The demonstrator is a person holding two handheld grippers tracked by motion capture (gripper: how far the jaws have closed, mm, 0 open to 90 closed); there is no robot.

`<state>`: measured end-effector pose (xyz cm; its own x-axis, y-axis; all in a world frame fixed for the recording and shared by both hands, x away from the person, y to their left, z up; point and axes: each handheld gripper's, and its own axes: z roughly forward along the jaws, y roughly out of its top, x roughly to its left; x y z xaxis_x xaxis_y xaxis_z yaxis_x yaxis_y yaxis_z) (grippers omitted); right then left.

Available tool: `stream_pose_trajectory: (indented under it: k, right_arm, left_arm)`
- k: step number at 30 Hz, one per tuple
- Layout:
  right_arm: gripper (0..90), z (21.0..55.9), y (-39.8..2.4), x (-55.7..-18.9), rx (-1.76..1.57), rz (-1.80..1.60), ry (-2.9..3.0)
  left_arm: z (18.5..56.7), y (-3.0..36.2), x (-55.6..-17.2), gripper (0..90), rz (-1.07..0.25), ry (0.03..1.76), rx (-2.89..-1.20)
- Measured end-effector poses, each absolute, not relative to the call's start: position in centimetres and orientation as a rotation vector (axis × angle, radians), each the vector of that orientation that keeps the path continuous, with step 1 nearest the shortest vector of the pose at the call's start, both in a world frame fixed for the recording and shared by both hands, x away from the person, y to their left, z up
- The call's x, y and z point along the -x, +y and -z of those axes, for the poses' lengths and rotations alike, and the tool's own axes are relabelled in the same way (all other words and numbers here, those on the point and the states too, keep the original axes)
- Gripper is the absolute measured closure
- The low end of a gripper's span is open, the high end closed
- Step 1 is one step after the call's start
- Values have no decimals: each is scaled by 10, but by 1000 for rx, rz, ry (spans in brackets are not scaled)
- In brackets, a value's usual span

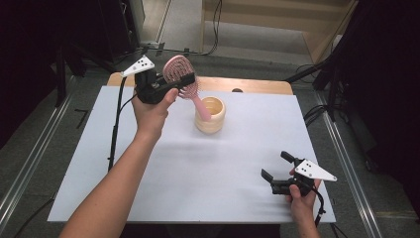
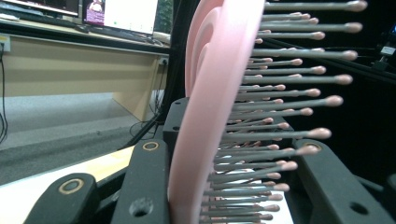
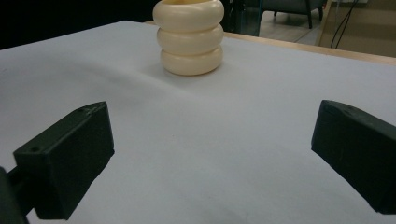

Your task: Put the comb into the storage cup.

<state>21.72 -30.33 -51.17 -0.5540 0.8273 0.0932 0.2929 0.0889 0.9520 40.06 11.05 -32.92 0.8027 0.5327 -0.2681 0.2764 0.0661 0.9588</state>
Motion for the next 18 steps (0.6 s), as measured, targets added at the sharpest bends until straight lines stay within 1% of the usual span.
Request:
stream_pose_trajectory:
  k: [18]
  right_arm:
    - [0,512,-304,-217,-1100,-1489,1898]
  left_arm:
    - [331,102,-415,630,-233,702,-1493]
